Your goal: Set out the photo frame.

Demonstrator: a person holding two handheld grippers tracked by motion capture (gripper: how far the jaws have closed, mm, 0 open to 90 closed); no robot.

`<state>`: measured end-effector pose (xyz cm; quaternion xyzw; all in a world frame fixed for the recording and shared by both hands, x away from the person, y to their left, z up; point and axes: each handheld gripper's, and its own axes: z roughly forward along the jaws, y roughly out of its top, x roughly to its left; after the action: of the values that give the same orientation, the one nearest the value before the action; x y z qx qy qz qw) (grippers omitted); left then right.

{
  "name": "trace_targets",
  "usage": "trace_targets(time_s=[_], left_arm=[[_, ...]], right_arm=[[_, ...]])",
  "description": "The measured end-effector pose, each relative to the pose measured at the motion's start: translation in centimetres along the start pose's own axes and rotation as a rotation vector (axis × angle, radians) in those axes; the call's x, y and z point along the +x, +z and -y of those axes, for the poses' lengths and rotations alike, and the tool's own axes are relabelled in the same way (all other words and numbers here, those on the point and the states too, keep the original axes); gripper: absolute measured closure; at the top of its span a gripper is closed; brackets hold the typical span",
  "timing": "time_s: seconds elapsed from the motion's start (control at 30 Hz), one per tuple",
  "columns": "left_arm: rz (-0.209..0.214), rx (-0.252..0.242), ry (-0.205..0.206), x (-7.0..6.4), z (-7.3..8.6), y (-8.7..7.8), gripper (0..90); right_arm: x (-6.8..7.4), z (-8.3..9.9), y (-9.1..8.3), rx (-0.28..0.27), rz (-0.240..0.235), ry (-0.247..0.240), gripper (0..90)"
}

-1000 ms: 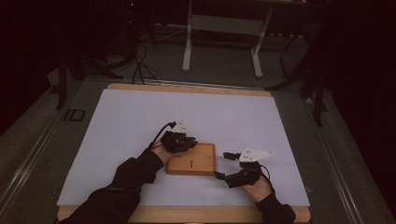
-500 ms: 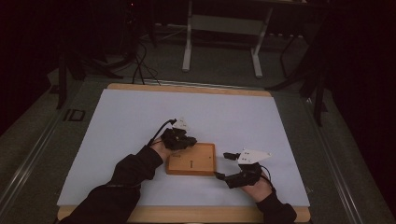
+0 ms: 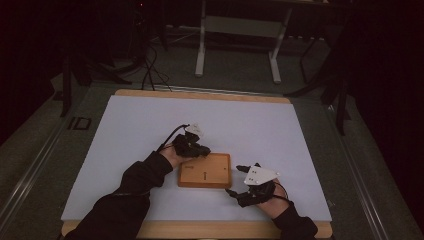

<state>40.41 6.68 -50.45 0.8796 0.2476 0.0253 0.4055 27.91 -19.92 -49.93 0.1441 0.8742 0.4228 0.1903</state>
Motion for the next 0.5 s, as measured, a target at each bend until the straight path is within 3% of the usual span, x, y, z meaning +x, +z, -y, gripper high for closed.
trace_targets(time_s=[0.07, 0.13, 0.27, 0.3, 0.4, 0.5], left_arm=[[-0.007, -0.01, 0.005, -0.1, 0.1, 0.0, 84.7], [-0.003, -0.011, -0.002, 0.0, 0.1, 0.0, 84.7], [0.035, -0.001, -0.013, 0.5, 0.0, 0.1, 84.7], [0.041, 0.003, -0.013, 0.6, -0.1, 0.0, 84.7], [0.076, 0.007, -0.055, 1.2, -0.1, 0.1, 84.7], [0.097, 0.008, -0.072, 1.7, -0.2, 0.1, 84.7]], right_arm=[[0.3, 0.0, 0.0, 0.006, 0.025, -0.032, 21.3], [0.3, 0.1, 0.0, 0.011, 0.026, -0.034, 22.1], [0.4, 0.3, 0.2, 0.034, 0.016, -0.048, 24.1], [0.6, 0.3, 0.3, 0.046, 0.03, -0.073, 24.8], [0.8, 0.2, 0.4, 0.059, 0.038, -0.101, 25.7], [0.9, 0.3, 0.8, 0.093, 0.052, -0.131, 25.7]])
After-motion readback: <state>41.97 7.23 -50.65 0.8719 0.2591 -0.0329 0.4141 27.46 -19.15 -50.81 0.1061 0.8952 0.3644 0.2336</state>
